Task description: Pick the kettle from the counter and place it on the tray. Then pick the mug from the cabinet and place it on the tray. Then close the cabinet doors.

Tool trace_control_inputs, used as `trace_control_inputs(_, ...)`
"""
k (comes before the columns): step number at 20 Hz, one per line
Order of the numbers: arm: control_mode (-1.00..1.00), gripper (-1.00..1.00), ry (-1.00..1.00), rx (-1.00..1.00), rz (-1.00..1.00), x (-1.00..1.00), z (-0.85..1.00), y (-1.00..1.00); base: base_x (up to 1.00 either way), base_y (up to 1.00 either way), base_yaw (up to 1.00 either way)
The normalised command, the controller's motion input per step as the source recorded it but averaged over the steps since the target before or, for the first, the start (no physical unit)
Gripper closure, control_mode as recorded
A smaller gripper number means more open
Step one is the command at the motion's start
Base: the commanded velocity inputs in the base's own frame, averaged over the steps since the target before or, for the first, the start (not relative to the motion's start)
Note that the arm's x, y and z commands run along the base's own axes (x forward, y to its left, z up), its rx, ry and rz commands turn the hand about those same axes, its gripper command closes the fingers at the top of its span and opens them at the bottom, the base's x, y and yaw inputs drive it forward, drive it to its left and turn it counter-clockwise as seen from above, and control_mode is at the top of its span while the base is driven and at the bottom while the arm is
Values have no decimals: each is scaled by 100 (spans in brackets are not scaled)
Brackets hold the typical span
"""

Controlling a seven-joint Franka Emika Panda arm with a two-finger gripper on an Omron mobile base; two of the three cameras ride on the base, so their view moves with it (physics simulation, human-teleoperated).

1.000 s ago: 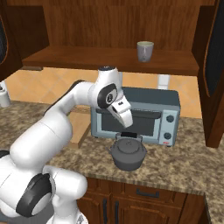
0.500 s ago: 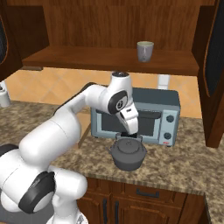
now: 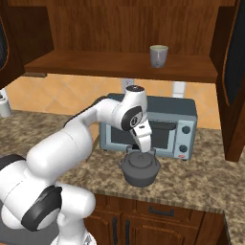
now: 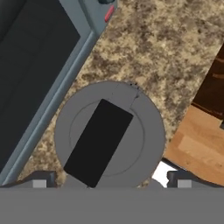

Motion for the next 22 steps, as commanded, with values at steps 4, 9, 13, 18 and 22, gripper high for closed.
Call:
trace_control_inputs(4, -100, -100, 0, 4, -8, 27, -23, -3, 0, 0, 0)
trace_control_inputs(9, -100, -100, 0, 3, -7, 14, -21, -6, 0, 0, 0)
trace_control_inputs(13, -100, -100, 0, 2, -5, 0, -16, -6, 0, 0, 0)
trace_control_inputs(18, -100, -100, 0, 1, -4, 0, -17, 0, 0, 0, 0)
trace_control_inputs(22, -100, -100, 0, 0, -4, 0, -16, 0, 0, 0, 0)
